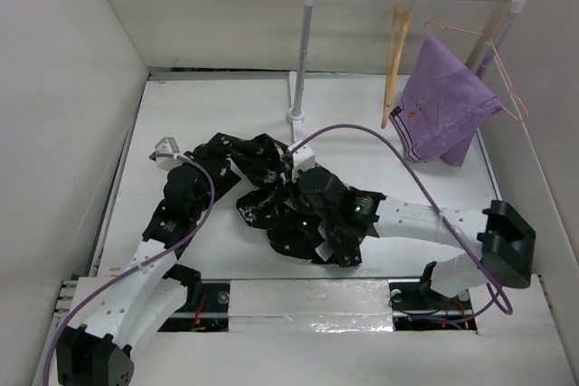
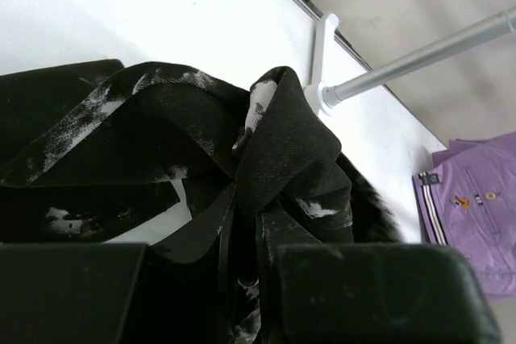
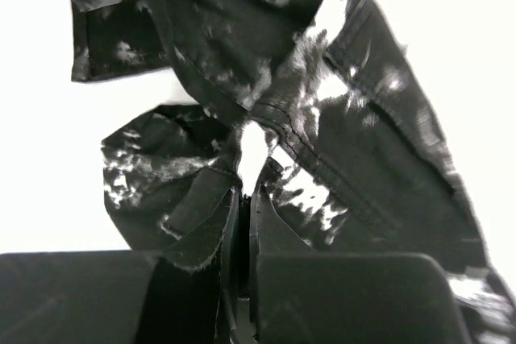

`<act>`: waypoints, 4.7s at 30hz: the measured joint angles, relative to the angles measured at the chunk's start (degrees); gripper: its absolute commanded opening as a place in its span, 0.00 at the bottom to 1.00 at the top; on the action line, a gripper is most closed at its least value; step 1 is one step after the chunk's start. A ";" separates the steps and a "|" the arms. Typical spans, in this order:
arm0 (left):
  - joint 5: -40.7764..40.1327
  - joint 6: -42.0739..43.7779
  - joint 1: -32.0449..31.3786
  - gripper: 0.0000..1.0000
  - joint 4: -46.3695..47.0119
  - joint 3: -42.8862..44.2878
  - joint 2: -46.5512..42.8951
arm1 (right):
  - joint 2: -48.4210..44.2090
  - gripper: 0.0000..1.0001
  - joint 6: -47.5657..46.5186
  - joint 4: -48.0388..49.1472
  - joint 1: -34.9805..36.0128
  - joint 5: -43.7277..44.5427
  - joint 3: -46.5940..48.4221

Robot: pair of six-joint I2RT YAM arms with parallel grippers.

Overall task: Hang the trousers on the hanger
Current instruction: Flatten out the trousers at the center of the board.

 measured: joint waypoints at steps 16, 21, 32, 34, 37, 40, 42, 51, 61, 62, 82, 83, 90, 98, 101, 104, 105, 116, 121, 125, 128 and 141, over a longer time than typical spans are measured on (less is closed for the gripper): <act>6.19 -0.83 23.78 0.00 -5.05 30.12 13.92 | 11.39 0.00 -29.51 -47.43 29.66 5.88 82.38; 10.36 1.64 29.97 0.00 -7.85 35.78 13.33 | -5.92 0.00 -28.02 -42.51 24.57 9.53 57.61; 20.46 7.10 9.99 0.62 -0.39 31.04 26.93 | -26.43 0.00 -18.45 -35.71 -15.56 3.78 13.22; 19.58 8.17 4.85 0.60 -1.53 31.04 33.40 | -26.05 0.00 -18.56 -35.08 -20.90 2.16 13.09; 16.96 9.16 -0.90 0.53 -3.80 29.92 37.38 | -26.01 0.00 -18.75 -32.96 -26.34 0.17 13.14; 13.79 9.18 -4.66 0.33 -3.65 24.04 33.35 | -25.51 0.00 -19.21 -31.15 -27.98 -1.46 13.14; 11.28 8.92 -7.41 0.19 -2.58 18.32 28.17 | -25.05 0.00 -19.58 -29.94 -28.02 -2.25 13.07; 10.16 2.25 -23.43 0.43 3.89 -4.02 26.47 | -24.48 0.00 -20.46 -25.92 -28.15 -6.08 11.80; 13.35 -3.23 -27.41 0.64 20.61 -4.76 36.59 | -24.48 0.00 -20.68 -25.51 -28.15 -7.72 11.80; 13.68 -3.39 -27.50 0.60 21.94 -4.68 37.51 | -24.48 0.00 -20.68 -25.38 -28.15 -7.76 11.74; -4.44 9.14 -6.38 0.03 -20.85 30.23 5.03 | -22.80 0.00 -21.70 -29.29 -18.73 -5.77 17.03; -6.05 10.58 -6.25 0.04 -23.76 35.78 4.26 | -23.63 0.00 -21.64 -29.16 -17.97 -5.81 17.20; -8.37 17.88 -6.01 0.09 -33.99 50.77 3.37 | -32.54 0.00 -19.19 -27.63 -24.35 -6.01 9.81; 7.13 17.59 -8.81 0.43 -32.37 30.42 9.42 | -29.46 0.00 -18.21 -28.63 -40.02 -6.27 -1.42; 13.79 15.96 -11.89 0.55 -26.10 22.69 15.76 | -27.56 0.00 -18.21 -28.35 -46.42 -5.97 -1.95; 18.88 14.47 -12.46 0.63 -21.84 16.22 19.47 | -25.57 0.14 -18.01 -25.81 -51.36 -5.99 -2.14; 19.47 14.12 -12.44 0.63 -21.40 15.06 19.87 | -24.48 0.22 -17.75 -24.85 -52.70 -6.05 -2.14; 6.88 10.01 -12.44 0.60 -15.23 12.94 14.05 | -30.84 0.21 -15.65 -19.78 -46.14 -8.90 -6.10; -2.27 5.35 -11.98 0.54 -14.23 7.02 11.54 | -35.93 0.00 -13.44 -12.09 -29.86 -16.09 -13.53; -5.33 2.78 -8.07 0.48 -14.47 5.44 9.88 | -24.50 0.20 -12.79 -6.54 -12.17 -17.97 -14.43; -5.68 1.33 -2.54 0.49 -13.86 5.33 8.24 | -12.79 0.25 -13.11 -5.14 -3.48 -18.01 -12.20; 1.97 -5.86 21.18 0.59 -15.34 -6.64 -0.26 | -2.40 0.33 -17.29 -2.51 1.22 -15.82 -6.34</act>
